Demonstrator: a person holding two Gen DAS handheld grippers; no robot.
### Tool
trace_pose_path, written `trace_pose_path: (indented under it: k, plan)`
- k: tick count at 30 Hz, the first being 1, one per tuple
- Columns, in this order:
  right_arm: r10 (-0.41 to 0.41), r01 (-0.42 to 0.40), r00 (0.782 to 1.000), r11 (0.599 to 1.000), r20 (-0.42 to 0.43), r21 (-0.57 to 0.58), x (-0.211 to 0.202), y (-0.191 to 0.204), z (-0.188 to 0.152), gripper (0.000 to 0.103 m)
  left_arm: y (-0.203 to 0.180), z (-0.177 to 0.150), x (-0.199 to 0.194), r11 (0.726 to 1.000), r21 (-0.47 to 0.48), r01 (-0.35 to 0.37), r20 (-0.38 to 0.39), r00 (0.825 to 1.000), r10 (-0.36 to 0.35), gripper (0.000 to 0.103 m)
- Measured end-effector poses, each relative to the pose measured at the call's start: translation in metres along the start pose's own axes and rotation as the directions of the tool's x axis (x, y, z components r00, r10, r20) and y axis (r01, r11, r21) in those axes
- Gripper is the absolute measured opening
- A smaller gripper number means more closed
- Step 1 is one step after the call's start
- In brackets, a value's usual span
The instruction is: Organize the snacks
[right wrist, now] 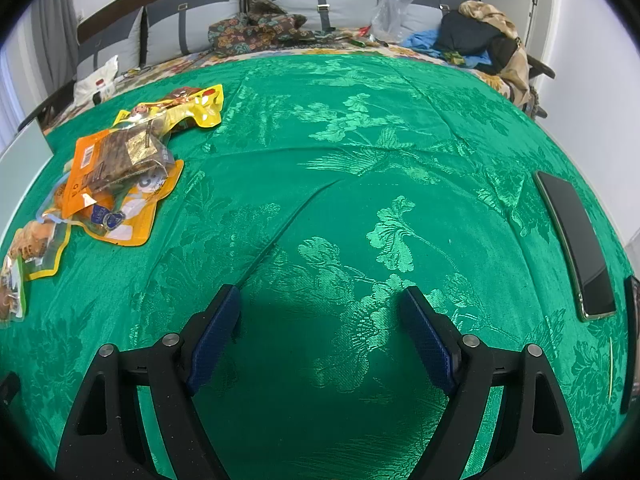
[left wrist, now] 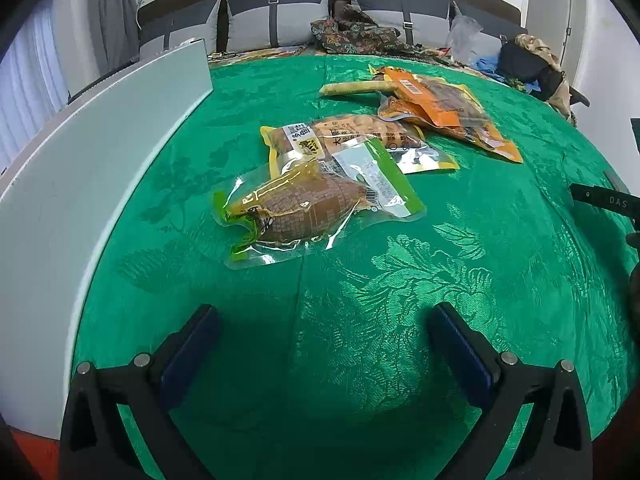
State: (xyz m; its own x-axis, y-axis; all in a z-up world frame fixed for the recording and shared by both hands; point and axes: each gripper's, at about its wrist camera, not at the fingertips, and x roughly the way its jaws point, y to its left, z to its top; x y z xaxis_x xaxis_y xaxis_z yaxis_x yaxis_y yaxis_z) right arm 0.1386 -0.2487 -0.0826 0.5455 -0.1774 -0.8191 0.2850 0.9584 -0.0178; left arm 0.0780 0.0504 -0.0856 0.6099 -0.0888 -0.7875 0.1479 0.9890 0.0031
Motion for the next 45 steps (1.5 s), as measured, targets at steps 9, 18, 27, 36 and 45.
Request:
trace_pose_path:
  k: [9, 18, 27, 36, 45]
  plan:
    - [-0.001, 0.001, 1.000, 1.000, 0.000, 0.000, -0.0002, -0.0002, 0.0000, 0.085, -0.0015, 0.0007, -0.0003, 1.000, 0.001, 0.000, -0.002, 1.000, 0.000, 0.103]
    - [0.000, 0.000, 1.000, 1.000, -0.001, 0.000, -0.0005, -0.0004, 0.0001, 0.086, -0.0031, 0.0033, 0.0018, 1.000, -0.005, -0.005, -0.015, 1.000, 0.005, 0.103]
    - [-0.001, 0.001, 1.000, 1.000, -0.001, 0.000, -0.0008, -0.0004, 0.0001, 0.086, -0.0033, 0.0048, 0.0025, 1.000, -0.006, -0.007, -0.020, 1.000, 0.007, 0.103]
    - [-0.001, 0.001, 1.000, 1.000, -0.002, 0.000, -0.0010, -0.0006, 0.0000, 0.086, -0.0038, 0.0027, 0.0025, 1.000, -0.005, -0.008, -0.006, 1.000, 0.008, 0.103]
    - [-0.002, 0.002, 1.000, 1.000, -0.002, 0.000, -0.0012, -0.0008, -0.0001, 0.086, -0.0043, -0.0005, 0.0004, 1.000, -0.007, -0.010, 0.013, 1.000, 0.010, 0.103]
